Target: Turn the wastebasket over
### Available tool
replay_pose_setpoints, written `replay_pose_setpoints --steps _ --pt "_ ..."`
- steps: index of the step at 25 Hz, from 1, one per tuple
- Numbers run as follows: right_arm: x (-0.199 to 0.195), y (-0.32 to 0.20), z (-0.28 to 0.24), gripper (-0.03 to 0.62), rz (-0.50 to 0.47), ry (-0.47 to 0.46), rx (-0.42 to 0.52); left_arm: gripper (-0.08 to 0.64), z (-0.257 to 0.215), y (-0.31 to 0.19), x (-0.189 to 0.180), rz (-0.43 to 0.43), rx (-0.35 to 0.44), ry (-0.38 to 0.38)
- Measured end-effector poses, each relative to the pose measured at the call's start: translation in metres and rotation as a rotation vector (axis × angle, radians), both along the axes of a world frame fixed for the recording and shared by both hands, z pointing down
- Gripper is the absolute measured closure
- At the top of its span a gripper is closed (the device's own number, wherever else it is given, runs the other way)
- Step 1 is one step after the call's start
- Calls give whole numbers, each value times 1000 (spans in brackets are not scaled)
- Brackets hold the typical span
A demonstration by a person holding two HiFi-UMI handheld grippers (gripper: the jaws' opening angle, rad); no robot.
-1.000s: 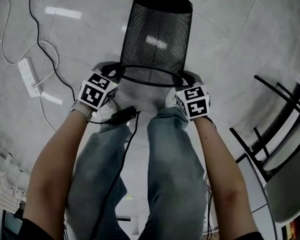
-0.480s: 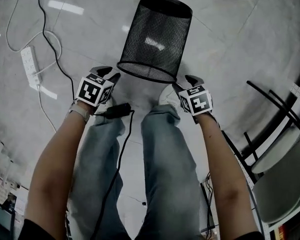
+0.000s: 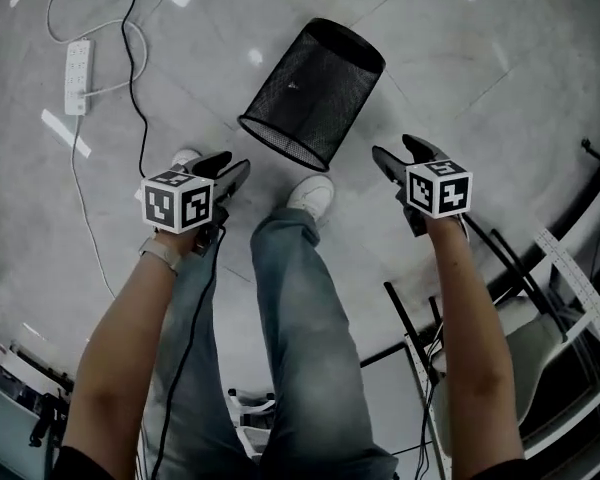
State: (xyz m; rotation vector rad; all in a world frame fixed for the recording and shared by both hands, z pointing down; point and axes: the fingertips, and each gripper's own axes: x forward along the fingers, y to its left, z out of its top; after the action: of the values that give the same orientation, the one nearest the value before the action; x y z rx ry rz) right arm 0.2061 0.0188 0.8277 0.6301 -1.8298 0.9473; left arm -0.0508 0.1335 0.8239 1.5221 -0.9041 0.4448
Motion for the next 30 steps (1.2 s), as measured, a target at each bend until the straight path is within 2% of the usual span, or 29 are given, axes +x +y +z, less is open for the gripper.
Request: replay_pose_setpoints --steps 8,16,21,23,26,30 --pt "-59 -122 -7 236 -206 -129 33 356 -19 -22 36 -260 0 109" --pt "-100 -151 28 210 -290 -192 -89 331 -8 -41 59 -447 -5 176" --pt "-111 -143 44 209 -330 -217 -155 335 4 -47 62 -436 -21 140" --pt "-116 -139 44 210 -319 -242 -175 364 8 -47 57 -433 -19 121" --pt "-119 -135 44 210 -293 -278 -197 379 11 -49 54 -437 -7 141" --pt "-119 -136 45 215 -290 -295 -200 397 11 -51 57 -388 8 146"
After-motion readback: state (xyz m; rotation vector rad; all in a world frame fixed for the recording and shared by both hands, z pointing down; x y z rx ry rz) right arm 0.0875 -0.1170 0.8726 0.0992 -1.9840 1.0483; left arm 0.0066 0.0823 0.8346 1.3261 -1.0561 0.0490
